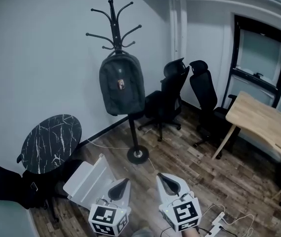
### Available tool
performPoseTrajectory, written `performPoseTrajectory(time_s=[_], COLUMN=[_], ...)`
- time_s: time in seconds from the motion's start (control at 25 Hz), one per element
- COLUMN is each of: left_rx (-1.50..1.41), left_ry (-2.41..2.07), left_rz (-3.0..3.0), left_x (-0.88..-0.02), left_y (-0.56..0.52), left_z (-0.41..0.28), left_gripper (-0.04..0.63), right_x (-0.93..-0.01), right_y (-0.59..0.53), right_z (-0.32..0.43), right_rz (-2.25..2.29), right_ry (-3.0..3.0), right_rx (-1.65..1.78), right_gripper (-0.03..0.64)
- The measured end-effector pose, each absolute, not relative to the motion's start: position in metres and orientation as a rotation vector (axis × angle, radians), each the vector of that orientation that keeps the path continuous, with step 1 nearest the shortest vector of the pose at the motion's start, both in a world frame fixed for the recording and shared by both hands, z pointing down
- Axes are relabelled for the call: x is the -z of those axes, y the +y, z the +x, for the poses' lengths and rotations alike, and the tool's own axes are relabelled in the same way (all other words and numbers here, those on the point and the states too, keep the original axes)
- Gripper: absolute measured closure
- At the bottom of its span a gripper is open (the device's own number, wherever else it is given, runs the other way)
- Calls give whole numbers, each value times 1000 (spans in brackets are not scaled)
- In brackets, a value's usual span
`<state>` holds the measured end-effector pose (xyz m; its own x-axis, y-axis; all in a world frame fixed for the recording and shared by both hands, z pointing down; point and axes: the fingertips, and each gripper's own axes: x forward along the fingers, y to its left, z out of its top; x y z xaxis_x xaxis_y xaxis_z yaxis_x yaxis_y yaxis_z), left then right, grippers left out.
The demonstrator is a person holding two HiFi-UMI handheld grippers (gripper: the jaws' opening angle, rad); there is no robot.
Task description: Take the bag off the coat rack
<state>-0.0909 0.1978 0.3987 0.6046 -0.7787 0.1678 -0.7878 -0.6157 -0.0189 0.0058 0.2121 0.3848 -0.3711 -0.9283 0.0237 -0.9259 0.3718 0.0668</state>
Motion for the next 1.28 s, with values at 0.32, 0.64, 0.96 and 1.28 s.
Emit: performPoseTrajectory(time_s=[0.32, 0.64, 0.96, 1.28], left_rx=[-227, -222, -194, -199], left_ry=[-1352, -1344, -1304, -1257], left_rz=[2755, 2753, 2773, 2789], left_x=[-399, -401, -393, -396], left_y=[151, 106, 66, 40], left_z=[-110, -125, -128, -128], left_gripper=[584, 584, 584, 584], right_x=[-381, -378, -377, -384], right_y=[166, 123, 87, 62], right_z=[-16, -30, -31, -36], right_rz=[1684, 1685, 1739, 1727], right_ry=[-2633, -2613, -2548, -2565], right_rx=[38, 61, 6, 13], right_gripper=[615, 615, 615, 615])
